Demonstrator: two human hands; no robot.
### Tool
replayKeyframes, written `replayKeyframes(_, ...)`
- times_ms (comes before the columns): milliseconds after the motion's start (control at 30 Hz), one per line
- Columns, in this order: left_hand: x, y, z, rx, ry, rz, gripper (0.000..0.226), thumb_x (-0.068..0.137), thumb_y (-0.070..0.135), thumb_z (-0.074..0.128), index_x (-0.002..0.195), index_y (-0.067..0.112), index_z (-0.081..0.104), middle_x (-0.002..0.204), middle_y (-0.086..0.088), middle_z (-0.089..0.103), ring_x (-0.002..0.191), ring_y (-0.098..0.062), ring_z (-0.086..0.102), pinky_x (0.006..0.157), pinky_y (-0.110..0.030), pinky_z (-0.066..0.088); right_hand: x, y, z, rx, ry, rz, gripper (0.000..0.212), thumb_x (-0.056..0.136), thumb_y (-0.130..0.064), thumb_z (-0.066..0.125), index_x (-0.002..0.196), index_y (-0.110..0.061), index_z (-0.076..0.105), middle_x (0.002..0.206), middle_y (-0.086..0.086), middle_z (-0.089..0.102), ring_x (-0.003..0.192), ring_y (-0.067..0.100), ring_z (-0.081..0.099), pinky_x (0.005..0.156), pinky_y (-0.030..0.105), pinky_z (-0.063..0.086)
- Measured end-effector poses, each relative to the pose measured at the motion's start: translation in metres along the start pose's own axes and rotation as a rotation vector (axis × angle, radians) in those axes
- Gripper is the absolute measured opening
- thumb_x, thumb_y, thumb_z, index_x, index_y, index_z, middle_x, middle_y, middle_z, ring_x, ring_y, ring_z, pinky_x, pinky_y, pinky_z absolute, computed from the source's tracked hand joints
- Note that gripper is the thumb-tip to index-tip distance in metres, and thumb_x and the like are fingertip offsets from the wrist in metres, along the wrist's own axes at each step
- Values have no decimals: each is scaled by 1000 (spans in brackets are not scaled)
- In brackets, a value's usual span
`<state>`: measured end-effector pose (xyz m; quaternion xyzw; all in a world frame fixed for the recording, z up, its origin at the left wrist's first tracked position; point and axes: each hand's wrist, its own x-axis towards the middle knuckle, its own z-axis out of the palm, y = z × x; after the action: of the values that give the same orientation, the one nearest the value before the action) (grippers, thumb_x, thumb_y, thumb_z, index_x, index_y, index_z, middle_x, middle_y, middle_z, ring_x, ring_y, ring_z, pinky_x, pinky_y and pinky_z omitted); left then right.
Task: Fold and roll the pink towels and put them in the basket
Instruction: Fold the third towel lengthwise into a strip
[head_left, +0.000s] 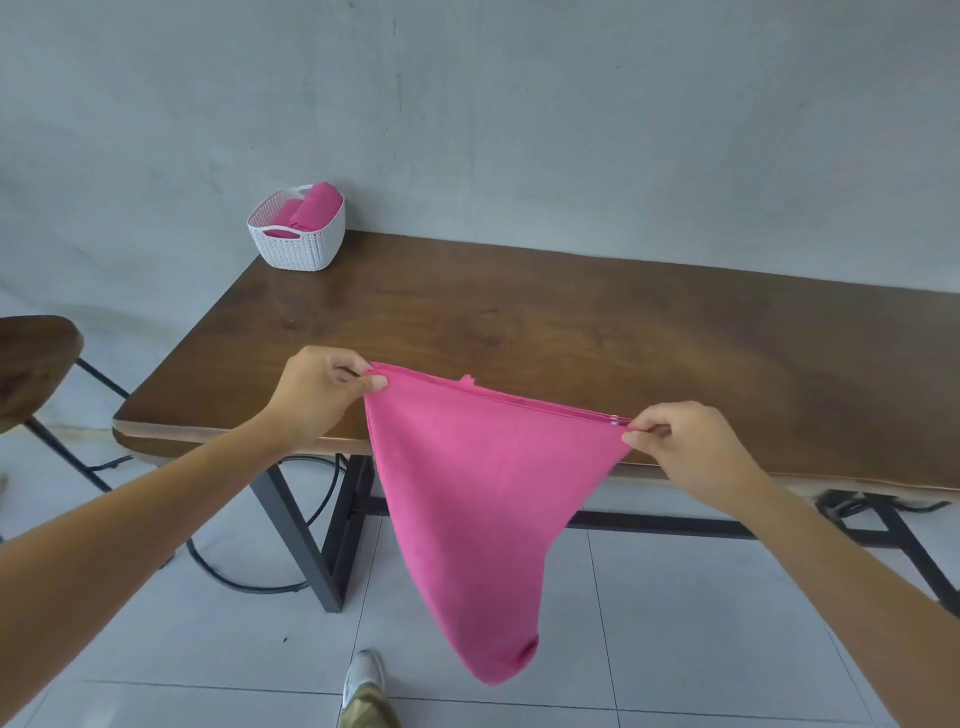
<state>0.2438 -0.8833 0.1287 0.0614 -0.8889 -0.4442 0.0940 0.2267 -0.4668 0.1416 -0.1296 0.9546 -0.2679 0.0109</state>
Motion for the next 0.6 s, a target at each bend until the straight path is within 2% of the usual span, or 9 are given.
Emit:
replayKeyframes(133, -4, -2, 4, 15, 10, 10, 13, 84, 26, 82, 74, 20, 77, 76, 16, 74, 74, -1, 68, 72, -17, 49, 1, 0, 2, -50, 42, 8, 14, 95, -26, 68, 82, -26, 75, 82, -18, 71, 77, -3, 63, 69, 19, 45)
replayKeyframes(267, -9, -3, 9, 1, 39, -6, 11, 85, 24, 82, 75, 22, 77, 78, 16, 74, 75, -2, 69, 72, -13, 48, -2, 1, 6, -50, 95, 20, 12, 95, -24, 67, 87, -23, 75, 87, -15, 71, 83, 3, 63, 75, 28, 48)
replayKeyframes(400, -7, -1, 11, -32, 79, 16, 9, 85, 24, 82, 77, 22, 77, 79, 17, 74, 76, -1, 68, 68, -5, 48, -1, 1, 14, -10, 153, 41, 7, 91, -23, 73, 84, -23, 76, 84, -15, 71, 80, 1, 62, 71, 24, 46)
replayKeyframes(500, -5, -1, 12, -44, 85, 8, 8, 85, 22, 82, 78, 22, 77, 81, 15, 75, 76, -1, 69, 68, -7, 50, -1, -1, 18, 45, 195, 65, 4, 88, -23, 76, 84, -22, 76, 82, -15, 70, 78, 2, 62, 69, 22, 46)
replayKeyframes(600, -6, -4, 15, -56, 116, -8, 9, 86, 21, 81, 78, 21, 76, 80, 13, 75, 74, 0, 68, 71, -14, 51, 3, -2, 22, 61, 231, 49, 5, 90, -22, 73, 85, -21, 74, 83, -15, 69, 81, 4, 62, 72, 27, 48)
